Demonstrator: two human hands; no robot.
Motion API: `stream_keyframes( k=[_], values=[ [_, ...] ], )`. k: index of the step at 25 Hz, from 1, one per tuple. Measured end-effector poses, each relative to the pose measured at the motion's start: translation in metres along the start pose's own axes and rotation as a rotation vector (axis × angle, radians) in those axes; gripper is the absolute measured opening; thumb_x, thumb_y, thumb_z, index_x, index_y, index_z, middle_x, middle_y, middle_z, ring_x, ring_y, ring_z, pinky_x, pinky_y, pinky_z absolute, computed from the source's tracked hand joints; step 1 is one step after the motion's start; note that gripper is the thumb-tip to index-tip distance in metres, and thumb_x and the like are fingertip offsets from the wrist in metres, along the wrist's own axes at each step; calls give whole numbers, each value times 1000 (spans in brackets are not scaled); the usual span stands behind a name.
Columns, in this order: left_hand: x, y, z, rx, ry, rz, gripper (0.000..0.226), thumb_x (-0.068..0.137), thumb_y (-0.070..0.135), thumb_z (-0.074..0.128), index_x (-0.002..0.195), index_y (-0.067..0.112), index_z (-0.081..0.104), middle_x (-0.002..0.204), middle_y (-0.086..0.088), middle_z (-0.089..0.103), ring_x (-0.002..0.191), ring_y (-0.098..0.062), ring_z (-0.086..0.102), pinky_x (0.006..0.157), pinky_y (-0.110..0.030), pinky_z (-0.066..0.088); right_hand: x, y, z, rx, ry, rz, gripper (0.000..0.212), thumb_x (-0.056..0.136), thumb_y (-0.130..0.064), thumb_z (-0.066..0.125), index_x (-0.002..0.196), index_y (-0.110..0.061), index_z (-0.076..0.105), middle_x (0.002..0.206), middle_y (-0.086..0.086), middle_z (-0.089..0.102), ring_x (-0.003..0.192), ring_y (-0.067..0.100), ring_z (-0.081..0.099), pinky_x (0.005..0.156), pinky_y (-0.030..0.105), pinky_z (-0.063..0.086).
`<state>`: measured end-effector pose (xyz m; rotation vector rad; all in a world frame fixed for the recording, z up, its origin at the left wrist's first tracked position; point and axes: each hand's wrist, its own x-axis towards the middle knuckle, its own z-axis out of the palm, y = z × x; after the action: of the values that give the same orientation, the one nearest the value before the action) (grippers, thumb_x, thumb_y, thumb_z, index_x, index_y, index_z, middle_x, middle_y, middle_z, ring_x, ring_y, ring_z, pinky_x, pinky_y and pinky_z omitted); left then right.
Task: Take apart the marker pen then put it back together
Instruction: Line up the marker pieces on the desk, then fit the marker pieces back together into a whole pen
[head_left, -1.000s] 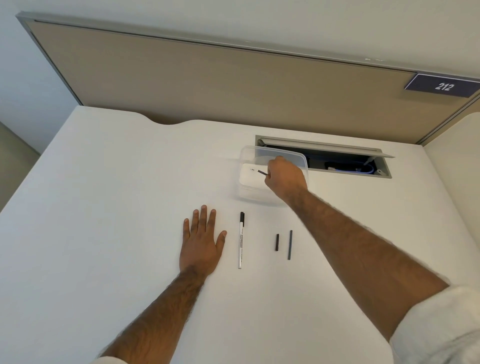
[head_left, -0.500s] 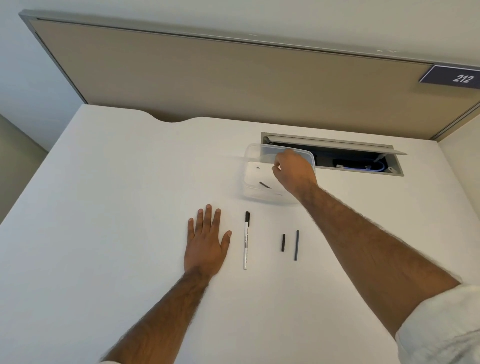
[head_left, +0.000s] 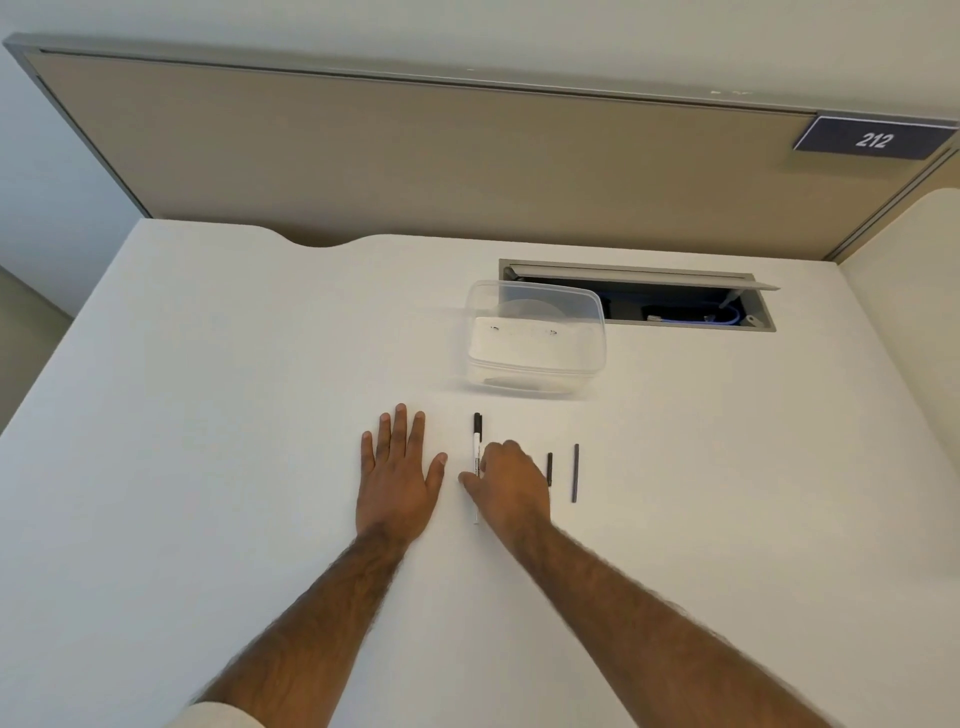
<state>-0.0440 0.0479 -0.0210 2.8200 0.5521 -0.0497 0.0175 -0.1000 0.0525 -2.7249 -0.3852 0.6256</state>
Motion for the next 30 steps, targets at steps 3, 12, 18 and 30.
stream_keyframes(
  k=[3,12,18,30],
  values=[
    [0,1,0,-7,-7,5,69,101,54,16,161,21,7,170,-5,-2,157,-24,-3,127,-49,3,1,1,2,19,-24,43,37,91,-43,58,109,-11,60,112,7,59,105,27,60,82,36,48],
    [-7,2,-7,-27,-59,48,70,100,54,10,161,20,13,170,-6,0,157,-24,-2,127,-47,-1,5,-4,4,90,-15,115,22,90,-24,55,106,-10,60,110,8,62,101,28,63,75,31,45],
    [-10,17,-27,-71,94,348,42,100,23,58,142,22,55,157,-2,43,148,-22,35,126,-42,15,-6,-2,-4,39,47,-1,22,91,-23,56,106,-10,64,108,8,62,98,26,62,69,29,43],
    [-17,49,-65,-202,16,444,20,100,28,59,114,25,73,102,6,73,96,-19,67,88,-32,51,-18,54,-56,39,174,-408,17,89,-32,66,98,-18,67,97,-3,60,89,13,54,74,30,45]
  ],
)
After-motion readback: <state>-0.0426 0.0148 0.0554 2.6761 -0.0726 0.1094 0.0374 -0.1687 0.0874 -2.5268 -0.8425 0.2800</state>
